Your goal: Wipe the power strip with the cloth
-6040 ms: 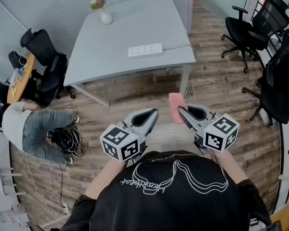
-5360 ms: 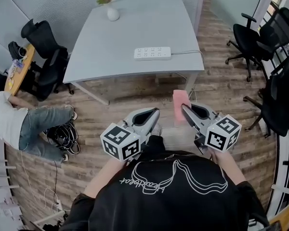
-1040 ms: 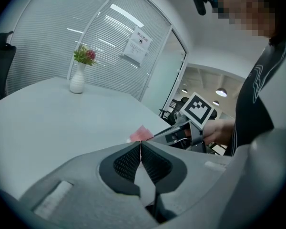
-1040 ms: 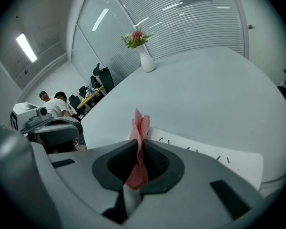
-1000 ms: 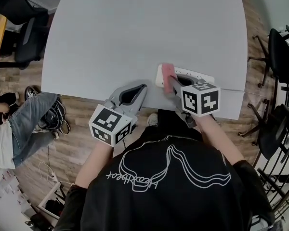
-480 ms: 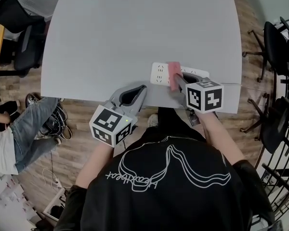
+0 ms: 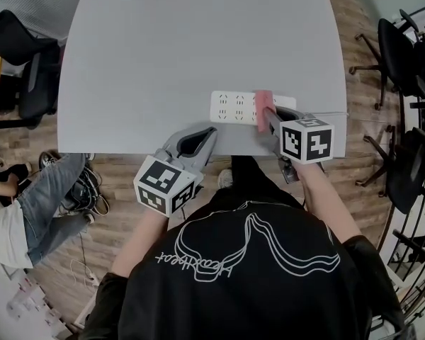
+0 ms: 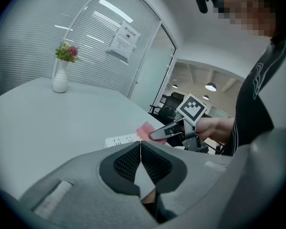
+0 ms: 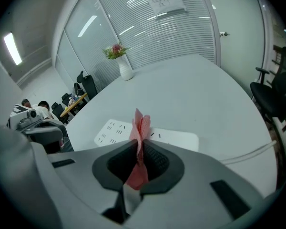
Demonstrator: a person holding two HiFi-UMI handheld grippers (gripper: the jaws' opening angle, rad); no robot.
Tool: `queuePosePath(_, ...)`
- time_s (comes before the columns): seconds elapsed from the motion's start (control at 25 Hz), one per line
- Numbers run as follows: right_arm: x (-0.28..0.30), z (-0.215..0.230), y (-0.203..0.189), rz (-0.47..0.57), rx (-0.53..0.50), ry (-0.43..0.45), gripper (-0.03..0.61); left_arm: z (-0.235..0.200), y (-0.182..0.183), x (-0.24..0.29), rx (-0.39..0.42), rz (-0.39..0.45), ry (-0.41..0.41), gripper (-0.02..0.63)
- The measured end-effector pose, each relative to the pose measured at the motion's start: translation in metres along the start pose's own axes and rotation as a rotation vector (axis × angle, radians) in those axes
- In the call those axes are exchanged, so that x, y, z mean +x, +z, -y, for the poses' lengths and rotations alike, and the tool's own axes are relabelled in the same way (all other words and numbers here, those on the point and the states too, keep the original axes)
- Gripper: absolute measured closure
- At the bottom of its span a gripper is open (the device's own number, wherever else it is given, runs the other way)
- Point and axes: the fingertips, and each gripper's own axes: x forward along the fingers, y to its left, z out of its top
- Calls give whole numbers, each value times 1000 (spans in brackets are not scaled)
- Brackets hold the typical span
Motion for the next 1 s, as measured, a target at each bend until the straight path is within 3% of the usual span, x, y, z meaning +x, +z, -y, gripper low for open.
queuePosePath(1.0,-50,78,-23,74,111,-147,540,27,-8,26,4,-42,-67,600)
